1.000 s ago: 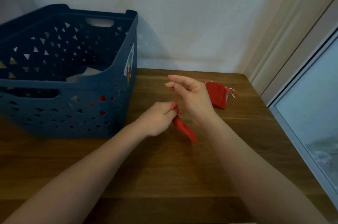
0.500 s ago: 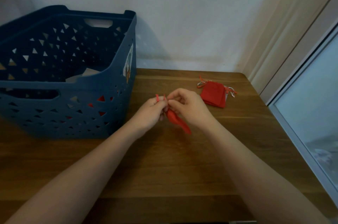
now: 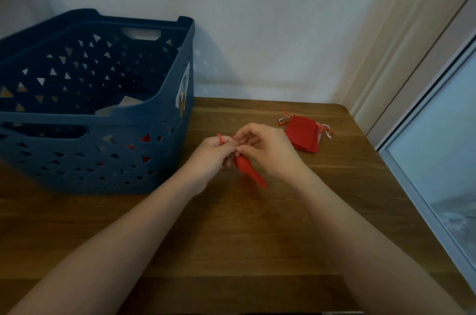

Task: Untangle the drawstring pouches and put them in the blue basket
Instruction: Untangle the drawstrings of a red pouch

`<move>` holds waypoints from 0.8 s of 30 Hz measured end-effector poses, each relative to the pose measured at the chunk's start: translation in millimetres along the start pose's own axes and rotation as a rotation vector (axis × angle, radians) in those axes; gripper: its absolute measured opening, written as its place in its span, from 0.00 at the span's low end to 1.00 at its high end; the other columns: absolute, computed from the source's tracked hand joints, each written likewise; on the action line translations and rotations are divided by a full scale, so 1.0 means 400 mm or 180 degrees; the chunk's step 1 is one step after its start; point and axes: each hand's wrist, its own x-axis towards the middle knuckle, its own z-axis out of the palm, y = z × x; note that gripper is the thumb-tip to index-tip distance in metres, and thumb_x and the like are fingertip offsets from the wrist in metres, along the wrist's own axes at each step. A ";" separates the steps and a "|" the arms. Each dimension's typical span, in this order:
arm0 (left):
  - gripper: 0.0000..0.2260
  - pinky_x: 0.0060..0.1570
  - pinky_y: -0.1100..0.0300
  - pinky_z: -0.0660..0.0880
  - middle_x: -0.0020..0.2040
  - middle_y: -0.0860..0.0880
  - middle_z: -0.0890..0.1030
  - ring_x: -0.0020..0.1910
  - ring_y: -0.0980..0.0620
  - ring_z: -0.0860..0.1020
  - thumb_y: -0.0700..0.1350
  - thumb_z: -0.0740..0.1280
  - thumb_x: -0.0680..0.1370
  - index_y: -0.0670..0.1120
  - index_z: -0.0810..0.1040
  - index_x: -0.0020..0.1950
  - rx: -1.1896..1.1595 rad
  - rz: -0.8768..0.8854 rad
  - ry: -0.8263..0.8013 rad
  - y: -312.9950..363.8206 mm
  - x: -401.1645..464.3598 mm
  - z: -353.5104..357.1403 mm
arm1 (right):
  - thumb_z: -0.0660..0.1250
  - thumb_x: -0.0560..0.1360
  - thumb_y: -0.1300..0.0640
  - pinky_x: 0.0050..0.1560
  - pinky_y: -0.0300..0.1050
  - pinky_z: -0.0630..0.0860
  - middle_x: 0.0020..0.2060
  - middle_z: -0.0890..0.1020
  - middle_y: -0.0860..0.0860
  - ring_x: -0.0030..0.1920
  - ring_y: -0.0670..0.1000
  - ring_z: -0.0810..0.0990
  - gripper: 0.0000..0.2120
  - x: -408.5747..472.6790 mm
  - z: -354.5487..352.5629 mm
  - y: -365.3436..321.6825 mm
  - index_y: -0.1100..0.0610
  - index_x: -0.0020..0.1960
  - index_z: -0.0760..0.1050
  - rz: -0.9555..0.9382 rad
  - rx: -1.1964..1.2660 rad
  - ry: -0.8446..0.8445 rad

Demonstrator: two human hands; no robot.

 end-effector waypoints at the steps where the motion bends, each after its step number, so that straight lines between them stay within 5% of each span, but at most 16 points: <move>1: 0.13 0.38 0.61 0.68 0.32 0.50 0.72 0.32 0.55 0.71 0.47 0.60 0.80 0.48 0.75 0.37 0.0047 0.0019 0.0028 0.002 -0.001 -0.002 | 0.70 0.72 0.62 0.42 0.26 0.70 0.38 0.76 0.38 0.41 0.36 0.76 0.11 0.002 0.000 -0.001 0.47 0.47 0.74 -0.0016 -0.0054 0.0009; 9: 0.10 0.42 0.60 0.70 0.33 0.50 0.77 0.35 0.55 0.74 0.46 0.61 0.79 0.48 0.77 0.40 0.0354 0.0339 0.0023 0.013 -0.011 -0.005 | 0.71 0.71 0.63 0.47 0.36 0.78 0.35 0.79 0.40 0.39 0.39 0.79 0.11 0.011 -0.022 0.001 0.47 0.45 0.78 0.0006 -0.0019 0.0151; 15: 0.05 0.49 0.58 0.73 0.40 0.53 0.81 0.43 0.56 0.78 0.46 0.65 0.77 0.51 0.80 0.44 0.0649 0.0536 0.0095 0.025 -0.016 -0.008 | 0.68 0.74 0.61 0.55 0.44 0.76 0.47 0.83 0.48 0.49 0.46 0.80 0.08 -0.013 -0.021 -0.005 0.53 0.51 0.82 -0.0394 -0.0536 0.0364; 20: 0.03 0.46 0.60 0.74 0.41 0.53 0.82 0.42 0.57 0.79 0.45 0.67 0.76 0.51 0.80 0.45 0.0780 0.0515 0.0228 0.027 -0.022 -0.002 | 0.72 0.68 0.66 0.44 0.47 0.80 0.44 0.82 0.57 0.42 0.56 0.81 0.10 -0.020 -0.003 0.002 0.61 0.49 0.82 -0.1130 -0.1450 0.0504; 24: 0.05 0.47 0.60 0.75 0.40 0.52 0.81 0.43 0.56 0.79 0.43 0.68 0.75 0.52 0.80 0.42 0.0960 0.0537 0.0357 0.043 -0.029 -0.001 | 0.76 0.64 0.66 0.41 0.44 0.78 0.41 0.82 0.57 0.40 0.54 0.80 0.11 -0.030 0.015 0.024 0.63 0.45 0.80 -0.1696 -0.2090 0.0833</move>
